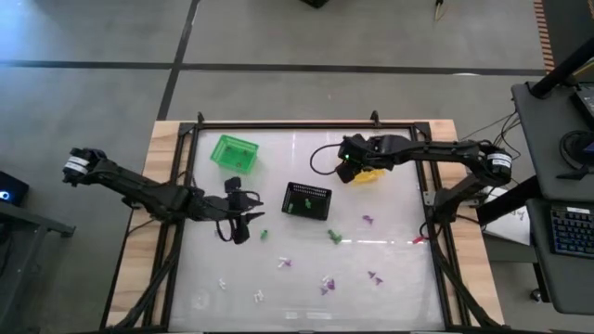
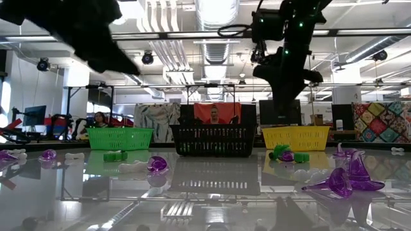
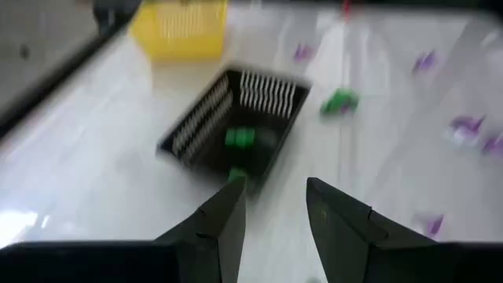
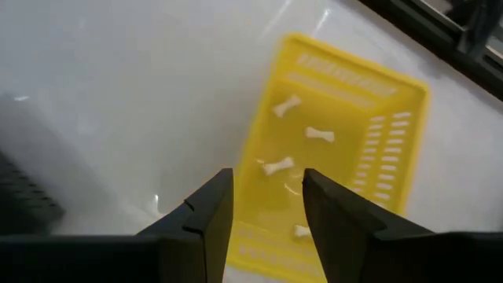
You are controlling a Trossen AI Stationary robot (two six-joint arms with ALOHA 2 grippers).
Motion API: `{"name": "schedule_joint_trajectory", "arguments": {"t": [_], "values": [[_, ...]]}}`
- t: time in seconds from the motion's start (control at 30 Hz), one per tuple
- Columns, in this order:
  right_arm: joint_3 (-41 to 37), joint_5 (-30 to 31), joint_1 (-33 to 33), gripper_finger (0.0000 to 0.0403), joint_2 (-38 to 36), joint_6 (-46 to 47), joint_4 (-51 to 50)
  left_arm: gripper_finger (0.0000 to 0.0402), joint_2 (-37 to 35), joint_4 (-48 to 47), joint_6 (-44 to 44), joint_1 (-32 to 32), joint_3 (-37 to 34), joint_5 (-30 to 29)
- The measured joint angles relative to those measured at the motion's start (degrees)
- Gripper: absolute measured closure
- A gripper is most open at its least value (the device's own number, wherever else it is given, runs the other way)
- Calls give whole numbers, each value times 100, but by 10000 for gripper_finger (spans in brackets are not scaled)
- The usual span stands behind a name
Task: Sort Halloween decoration
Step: Put the white bone toy into the yellow bin
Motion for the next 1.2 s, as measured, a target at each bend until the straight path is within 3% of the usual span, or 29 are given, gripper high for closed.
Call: {"name": "schedule_joint_trajectory", "arguments": {"t": [0.13,0.33,0.5,1.2], "values": [[-4,6,233,262,0,-5,181,283,2,-825,-582,0,0,147],[-13,8,427,262,0,-2,246,283,97,-1839,-1734,-61,0,889],[-13,18,441,263,0,0,253,283,403,-2170,-2398,-186,0,1361],[-15,22,441,265,0,-36,385,289,1920,-2153,-2322,-201,25,1093]]}}
